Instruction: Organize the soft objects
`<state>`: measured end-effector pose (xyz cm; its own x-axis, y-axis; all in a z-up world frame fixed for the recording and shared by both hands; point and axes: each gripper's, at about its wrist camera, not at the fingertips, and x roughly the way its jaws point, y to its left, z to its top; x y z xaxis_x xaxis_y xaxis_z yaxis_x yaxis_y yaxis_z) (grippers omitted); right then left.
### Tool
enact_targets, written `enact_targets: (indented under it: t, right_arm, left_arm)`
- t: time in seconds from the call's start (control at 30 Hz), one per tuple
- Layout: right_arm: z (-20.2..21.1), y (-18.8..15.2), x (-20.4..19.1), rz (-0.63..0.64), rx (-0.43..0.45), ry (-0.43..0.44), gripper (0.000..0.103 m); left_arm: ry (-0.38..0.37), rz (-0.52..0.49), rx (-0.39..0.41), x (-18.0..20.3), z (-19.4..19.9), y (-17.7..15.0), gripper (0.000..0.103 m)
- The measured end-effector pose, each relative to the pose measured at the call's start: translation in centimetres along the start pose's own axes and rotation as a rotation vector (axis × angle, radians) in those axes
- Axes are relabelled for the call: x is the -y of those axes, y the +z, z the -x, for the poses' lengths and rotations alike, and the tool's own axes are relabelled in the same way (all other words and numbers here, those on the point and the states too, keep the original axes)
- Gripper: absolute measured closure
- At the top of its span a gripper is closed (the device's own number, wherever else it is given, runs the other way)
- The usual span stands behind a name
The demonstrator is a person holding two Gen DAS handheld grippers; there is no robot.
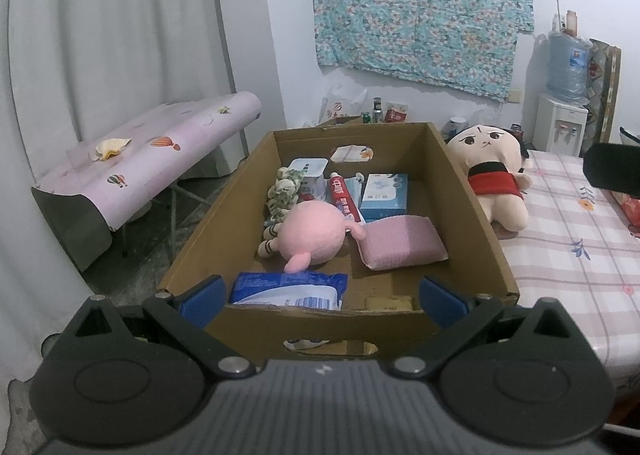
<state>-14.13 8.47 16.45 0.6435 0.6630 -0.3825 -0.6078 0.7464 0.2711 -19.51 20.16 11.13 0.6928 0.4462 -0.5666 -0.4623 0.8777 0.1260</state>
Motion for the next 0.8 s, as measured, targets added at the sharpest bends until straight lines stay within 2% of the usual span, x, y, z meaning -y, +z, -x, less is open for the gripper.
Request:
enact_targets:
  t: [0.8]
  right_arm:
    - [0.13, 0.10, 0.09, -0.006, 0.004, -0.004, 0.018]
  left_arm:
    - [-0.002, -0.012, 0.000, 0.26, 0.03, 0.35, 0.000]
